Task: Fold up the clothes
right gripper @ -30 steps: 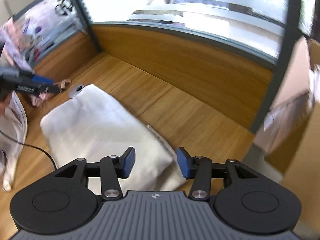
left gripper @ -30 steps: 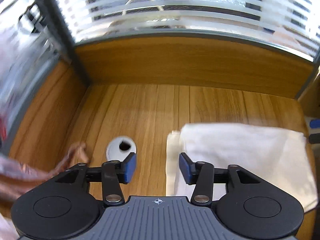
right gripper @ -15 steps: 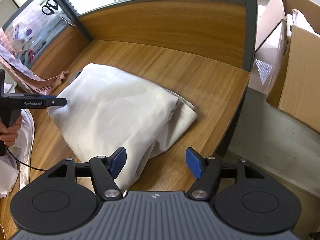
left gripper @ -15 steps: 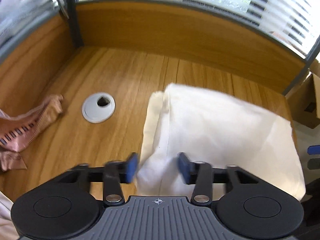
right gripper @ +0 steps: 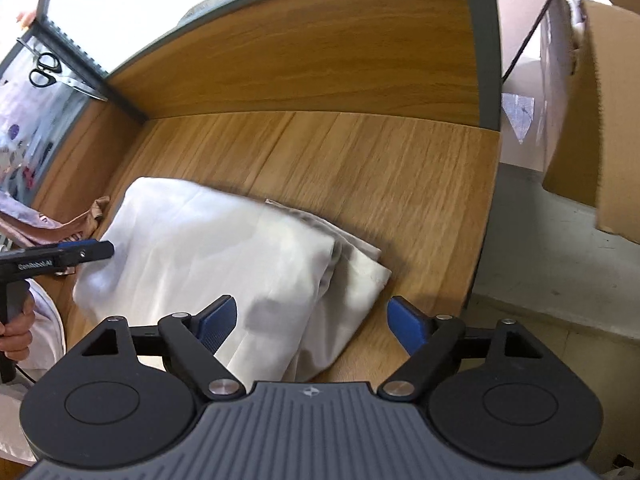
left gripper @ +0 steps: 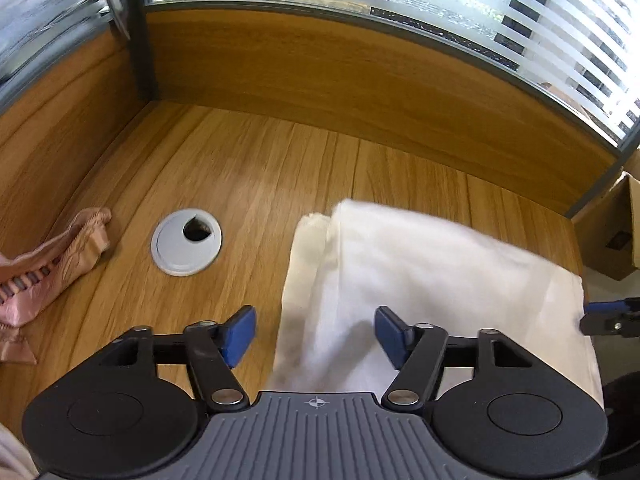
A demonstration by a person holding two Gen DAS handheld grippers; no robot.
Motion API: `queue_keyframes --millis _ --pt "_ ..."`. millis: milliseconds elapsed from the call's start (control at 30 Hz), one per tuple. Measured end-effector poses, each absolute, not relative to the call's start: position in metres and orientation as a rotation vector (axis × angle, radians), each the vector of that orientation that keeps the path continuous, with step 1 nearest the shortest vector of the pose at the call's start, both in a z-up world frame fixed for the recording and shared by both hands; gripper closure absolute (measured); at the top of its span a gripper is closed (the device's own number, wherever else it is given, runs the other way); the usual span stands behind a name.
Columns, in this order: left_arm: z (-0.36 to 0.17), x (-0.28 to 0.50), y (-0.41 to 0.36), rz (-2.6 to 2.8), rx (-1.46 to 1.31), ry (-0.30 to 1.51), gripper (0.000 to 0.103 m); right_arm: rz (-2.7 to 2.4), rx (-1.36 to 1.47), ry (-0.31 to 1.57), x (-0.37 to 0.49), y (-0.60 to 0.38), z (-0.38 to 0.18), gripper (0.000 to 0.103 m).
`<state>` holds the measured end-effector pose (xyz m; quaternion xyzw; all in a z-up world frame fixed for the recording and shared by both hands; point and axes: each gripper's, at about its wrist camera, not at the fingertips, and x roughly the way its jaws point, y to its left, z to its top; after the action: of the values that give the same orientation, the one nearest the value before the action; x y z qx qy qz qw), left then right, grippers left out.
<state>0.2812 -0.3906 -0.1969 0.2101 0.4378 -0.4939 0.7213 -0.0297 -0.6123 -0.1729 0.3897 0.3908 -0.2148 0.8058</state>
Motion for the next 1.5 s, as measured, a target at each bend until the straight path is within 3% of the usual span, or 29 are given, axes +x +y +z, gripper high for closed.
queue_keyframes --millis 400,467,567,667,733,767,833,900,1167,1500 --pt "-0.211 0.302 -0.441 -1.241 0.557 1.019 0.027 -0.423 0.757 0.843 0.003 -0.614 -0.180 0.015" --pt "-0.211 0.305 -0.446 -1.257 0.559 1.029 0.027 -0.416 0.728 0.846 0.008 -0.612 -0.180 0.017" --pt "-0.214 0.305 -0.452 -1.294 0.545 1.044 0.027 -0.401 0.682 0.837 0.014 -0.610 -0.180 0.029" --pt "-0.215 0.304 -0.453 -1.295 0.486 1.074 0.038 -0.379 0.674 0.830 0.018 -0.610 -0.181 0.049" --pt "-0.216 0.301 -0.453 -1.313 0.447 1.092 0.055 -0.369 0.669 0.820 0.017 -0.609 -0.179 0.066" --pt "-0.216 0.299 -0.452 -1.312 0.419 1.104 0.059 -0.368 0.666 0.811 0.016 -0.607 -0.175 0.070" --pt "-0.215 0.295 -0.447 -1.286 0.349 1.114 0.078 -0.365 0.659 0.794 0.012 -0.605 -0.169 0.080" --pt "-0.210 0.289 -0.439 -1.257 0.303 1.099 0.087 -0.362 0.652 0.776 0.009 -0.603 -0.162 0.083" --pt "-0.160 0.235 -0.418 -1.189 0.277 0.913 0.089 -0.350 0.624 0.706 -0.006 -0.593 -0.136 0.085" --pt "-0.093 0.148 -0.420 -1.233 0.163 0.664 0.090 -0.445 0.492 0.571 -0.084 -0.582 -0.051 0.086"
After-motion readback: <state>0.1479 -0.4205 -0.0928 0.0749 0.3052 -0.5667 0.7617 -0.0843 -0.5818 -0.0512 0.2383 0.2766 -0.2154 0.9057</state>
